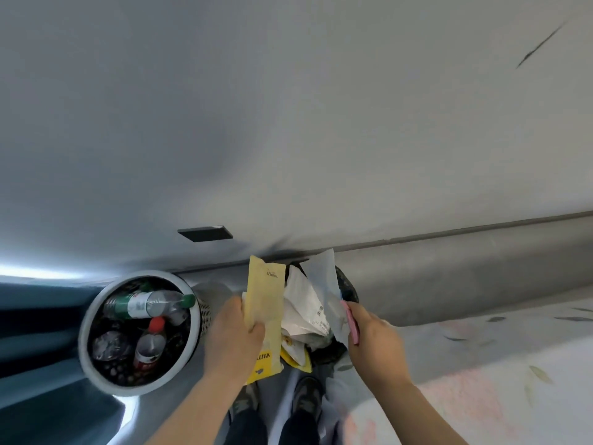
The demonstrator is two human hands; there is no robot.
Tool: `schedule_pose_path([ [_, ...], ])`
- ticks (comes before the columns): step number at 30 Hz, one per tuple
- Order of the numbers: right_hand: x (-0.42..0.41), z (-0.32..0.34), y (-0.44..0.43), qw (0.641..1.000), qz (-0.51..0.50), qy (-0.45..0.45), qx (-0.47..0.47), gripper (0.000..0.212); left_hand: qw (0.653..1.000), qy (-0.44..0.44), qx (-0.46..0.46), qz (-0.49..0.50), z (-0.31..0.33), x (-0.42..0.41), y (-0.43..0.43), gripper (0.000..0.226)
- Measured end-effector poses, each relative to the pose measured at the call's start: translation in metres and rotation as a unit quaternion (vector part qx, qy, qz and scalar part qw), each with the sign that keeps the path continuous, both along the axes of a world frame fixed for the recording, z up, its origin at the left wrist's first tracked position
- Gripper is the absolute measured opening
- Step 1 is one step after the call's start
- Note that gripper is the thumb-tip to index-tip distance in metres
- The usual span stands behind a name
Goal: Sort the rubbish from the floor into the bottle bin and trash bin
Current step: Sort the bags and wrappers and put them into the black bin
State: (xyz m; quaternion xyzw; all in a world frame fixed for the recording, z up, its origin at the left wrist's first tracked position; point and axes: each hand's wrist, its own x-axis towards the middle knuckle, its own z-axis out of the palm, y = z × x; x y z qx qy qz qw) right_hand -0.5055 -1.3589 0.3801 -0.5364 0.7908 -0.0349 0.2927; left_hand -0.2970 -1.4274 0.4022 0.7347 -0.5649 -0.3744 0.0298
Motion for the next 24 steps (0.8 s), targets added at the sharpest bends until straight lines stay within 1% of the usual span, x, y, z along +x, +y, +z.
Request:
schedule_pose_path([
  [5,0.008,-0.059,-0.005,0.999,0.018,0.026,-0.001,0.045,1.0,0.011,0.003,-0.016,-0.054,0.001,-0.01,0.015],
  [8,0.01,-0.09,-0.009,0.997,0.045,0.059,-0.008,0.048,0.999,0.019,-0.01,-0.031,-0.077,0.0,-0.016,0.017],
  [10,0.012,-0.107,-0.011,0.993,0.075,0.096,0.005,0.051,0.999,0.028,-0.013,-0.031,-0.09,-0.001,-0.018,0.019],
  [13,0.018,-0.132,-0.014,0.987,0.098,0.124,0.012,0.048,0.999,0.027,-0.016,-0.035,-0.105,-0.002,-0.017,0.02],
  [15,0.024,-0.143,-0.012,0.988,0.108,0.104,0.026,0.044,0.999,0.031,-0.019,-0.038,-0.112,-0.002,-0.016,0.02],
  [17,0.03,-0.153,-0.011,0.992,0.097,0.067,0.043,0.038,0.998,0.036,-0.016,-0.038,-0.117,-0.002,-0.015,0.019],
  [19,0.037,-0.162,-0.01,0.995,0.078,0.053,0.041,0.041,0.999,0.029,-0.011,-0.042,-0.121,-0.003,-0.014,0.019],
  [21,0.042,-0.169,-0.01,0.995,0.065,0.056,0.052,0.05,0.999,0.019,-0.009,-0.044,-0.124,-0.003,-0.013,0.02],
  [22,0.044,-0.173,-0.009,0.996,0.054,0.045,0.063,0.05,0.999,0.016,-0.007,-0.045,-0.126,-0.004,-0.012,0.02],
  [24,0.045,-0.182,-0.006,0.995,0.015,-0.008,0.095,0.044,0.999,0.016,-0.006,-0.047,-0.13,-0.004,-0.012,0.02],
])
